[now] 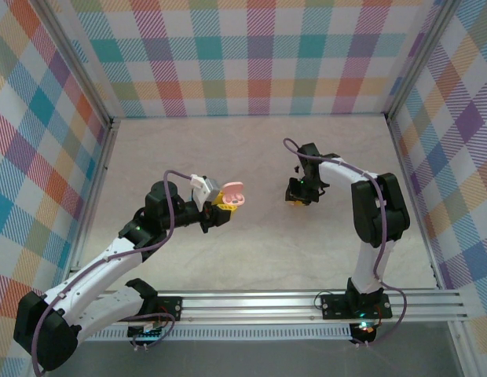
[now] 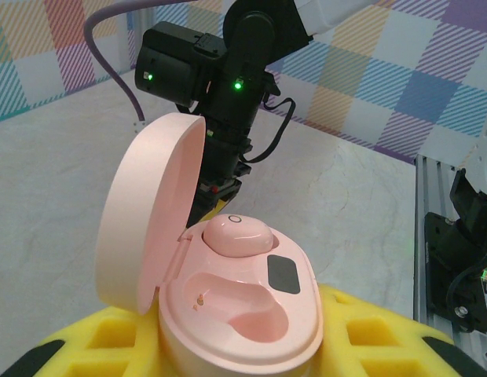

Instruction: Insert wireless bluetooth earbuds into charging case

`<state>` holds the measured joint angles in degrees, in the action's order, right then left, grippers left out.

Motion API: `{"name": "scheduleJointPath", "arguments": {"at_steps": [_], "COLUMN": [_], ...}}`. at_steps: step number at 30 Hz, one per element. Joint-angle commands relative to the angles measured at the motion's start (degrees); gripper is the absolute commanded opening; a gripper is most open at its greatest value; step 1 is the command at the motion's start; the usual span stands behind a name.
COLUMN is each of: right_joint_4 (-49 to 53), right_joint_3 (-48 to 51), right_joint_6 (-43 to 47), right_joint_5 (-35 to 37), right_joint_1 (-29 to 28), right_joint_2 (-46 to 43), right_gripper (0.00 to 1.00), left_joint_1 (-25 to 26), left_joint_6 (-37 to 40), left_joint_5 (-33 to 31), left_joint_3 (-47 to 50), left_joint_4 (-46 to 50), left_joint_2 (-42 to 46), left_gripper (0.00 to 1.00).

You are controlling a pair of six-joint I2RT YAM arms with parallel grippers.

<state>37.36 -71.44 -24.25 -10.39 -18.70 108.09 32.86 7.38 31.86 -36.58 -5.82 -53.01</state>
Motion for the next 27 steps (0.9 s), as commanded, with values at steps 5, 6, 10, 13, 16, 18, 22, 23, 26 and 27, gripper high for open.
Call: {"name": "scheduleJointPath", "arguments": {"at_steps": [5,6,10,13,16,18,22,23,26,27], "right_joint_4": [1.84,2.38,5.91,8.21,8.78,8.78,8.70,8.77,8.95,8.95], "right_joint_3": [1.56,1.35,-0.32,-2.22,-3.30,-4.24,-6.56,-7.21,-8.54,-8.79], "right_joint_6": [-6.80,-6.93,-5.35,-1.88,2.29,5.79,11.90,12.65,13.83,14.17], "right_joint_5": [-6.99,-7.09,-3.96,0.41,4.46,7.90,11.83,12.23,11.74,11.78], "right_joint_1": [0.22,0.21,0.23,0.19,-0.52,-2.06,-5.89,-6.57,-7.46,-7.71], "right_joint_2": [-2.16,-2.42,-4.91,-6.32,-6.93,-6.47,-3.82,-2.92,-0.70,-0.10], "right_gripper": [0.32,0.32,0.33,0.33,0.32,0.31,0.29,0.28,0.28,0.27], "left_joint_1": [-0.43,-0.43,-0.43,-0.43,-0.43,-0.43,-0.43,-0.43,-0.43,-0.43], "left_joint_6": [1.08,1.13,1.15,1.11,0.97,1.04,1.15,1.15,1.24,1.24], "left_joint_5": [-0.04,-0.05,-0.13,-0.13,-0.13,-0.30,-0.62,-0.63,-0.65,-0.74], "left_joint_3": [-0.78,-0.78,-0.78,-0.68,-0.52,-0.51,-0.59,-0.60,-0.78,-0.85], "left_joint_4": [0.29,0.28,0.34,0.05,-0.24,-0.27,0.02,0.11,0.61,0.70], "left_joint_2": [1.60,1.60,1.77,1.77,1.68,1.71,1.99,2.00,2.13,2.19], "left_gripper": [0.21,0.21,0.21,0.21,0.21,0.21,0.21,0.21,0.21,0.21]}}
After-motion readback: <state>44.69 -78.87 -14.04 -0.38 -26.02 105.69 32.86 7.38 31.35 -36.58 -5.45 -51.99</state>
